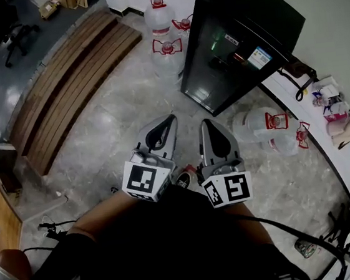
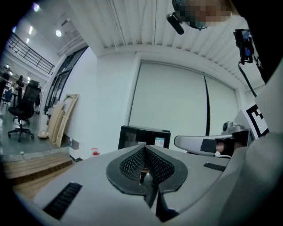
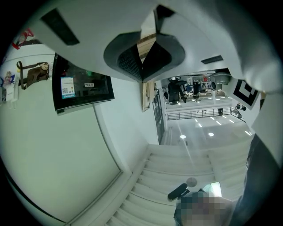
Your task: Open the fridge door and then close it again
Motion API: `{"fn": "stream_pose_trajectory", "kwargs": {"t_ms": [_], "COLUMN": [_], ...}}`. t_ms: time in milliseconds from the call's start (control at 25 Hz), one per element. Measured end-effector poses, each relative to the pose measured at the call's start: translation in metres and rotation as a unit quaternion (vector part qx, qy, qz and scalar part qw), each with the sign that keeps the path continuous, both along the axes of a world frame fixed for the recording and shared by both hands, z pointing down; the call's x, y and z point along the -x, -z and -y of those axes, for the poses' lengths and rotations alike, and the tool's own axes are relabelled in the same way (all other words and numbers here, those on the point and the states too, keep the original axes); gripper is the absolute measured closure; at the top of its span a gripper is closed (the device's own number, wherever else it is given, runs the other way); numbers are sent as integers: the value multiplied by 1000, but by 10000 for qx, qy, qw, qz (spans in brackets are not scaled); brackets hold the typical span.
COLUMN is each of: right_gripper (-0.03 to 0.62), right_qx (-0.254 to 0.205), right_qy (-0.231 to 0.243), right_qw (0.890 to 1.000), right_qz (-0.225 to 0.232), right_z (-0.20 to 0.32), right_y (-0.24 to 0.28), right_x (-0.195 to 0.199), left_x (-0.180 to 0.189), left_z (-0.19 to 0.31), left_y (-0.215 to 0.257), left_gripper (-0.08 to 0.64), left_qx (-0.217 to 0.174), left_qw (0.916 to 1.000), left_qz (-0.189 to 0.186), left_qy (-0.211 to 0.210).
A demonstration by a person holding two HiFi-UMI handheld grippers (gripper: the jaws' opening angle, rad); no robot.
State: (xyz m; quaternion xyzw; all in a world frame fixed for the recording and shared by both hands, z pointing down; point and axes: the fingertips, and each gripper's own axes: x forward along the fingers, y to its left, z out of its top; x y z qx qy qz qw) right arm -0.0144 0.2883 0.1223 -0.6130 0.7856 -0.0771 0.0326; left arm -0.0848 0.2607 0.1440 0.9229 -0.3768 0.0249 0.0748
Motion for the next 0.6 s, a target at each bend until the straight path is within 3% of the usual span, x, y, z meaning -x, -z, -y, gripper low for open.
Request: {"fn": "stream_pose_trajectory", "kwargs": {"t_ms": [320,600], "right_gripper": [577,577], "right_qx": [172,296], "right_qy": [-264,-488], "right_qw": [9995,9984], "right_qz": [-23,-61], "right_z": [154,254], "right_y": [-33,-73], "right_x": [-18,-33], "left_x": [-23,-50], "left_z": [158,268], "left_y": [-34,-85], "left_gripper": [554,554], "left_qx": [96,217], "left_qw": [9998,9987], "left_qz": [-31,55], "left_qy": [-173,-458]}}
